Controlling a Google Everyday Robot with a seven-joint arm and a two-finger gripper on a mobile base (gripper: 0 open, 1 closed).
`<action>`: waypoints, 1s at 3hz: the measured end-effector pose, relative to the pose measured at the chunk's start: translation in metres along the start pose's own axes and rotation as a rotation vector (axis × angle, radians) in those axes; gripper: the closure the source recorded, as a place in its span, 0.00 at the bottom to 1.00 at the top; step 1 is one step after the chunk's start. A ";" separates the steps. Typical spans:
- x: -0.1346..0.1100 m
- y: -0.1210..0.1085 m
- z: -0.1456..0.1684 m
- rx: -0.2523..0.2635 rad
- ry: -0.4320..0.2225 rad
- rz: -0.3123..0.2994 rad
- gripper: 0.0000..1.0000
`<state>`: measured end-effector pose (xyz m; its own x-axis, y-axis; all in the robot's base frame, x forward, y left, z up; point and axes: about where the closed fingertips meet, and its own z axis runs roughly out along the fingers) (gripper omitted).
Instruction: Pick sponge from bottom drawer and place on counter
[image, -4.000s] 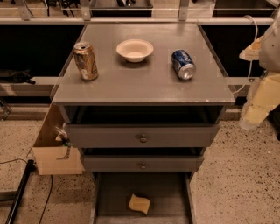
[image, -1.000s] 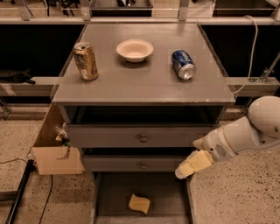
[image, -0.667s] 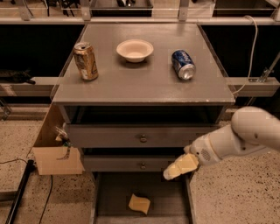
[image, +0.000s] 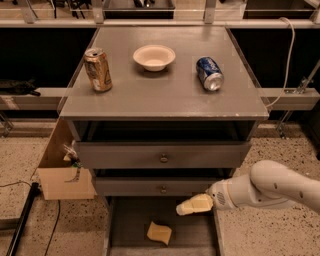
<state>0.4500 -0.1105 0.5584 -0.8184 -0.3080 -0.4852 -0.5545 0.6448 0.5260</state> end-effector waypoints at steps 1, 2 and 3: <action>0.001 -0.015 0.008 0.042 -0.039 0.032 0.00; 0.001 -0.015 0.008 0.042 -0.039 0.032 0.00; 0.007 -0.019 0.017 0.064 -0.112 0.022 0.00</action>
Offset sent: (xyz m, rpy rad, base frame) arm 0.0075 -0.0047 -0.0147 -0.0067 -0.0132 -0.0633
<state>0.4575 -0.1125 0.5335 -0.8064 -0.2153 -0.5508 -0.5228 0.6948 0.4939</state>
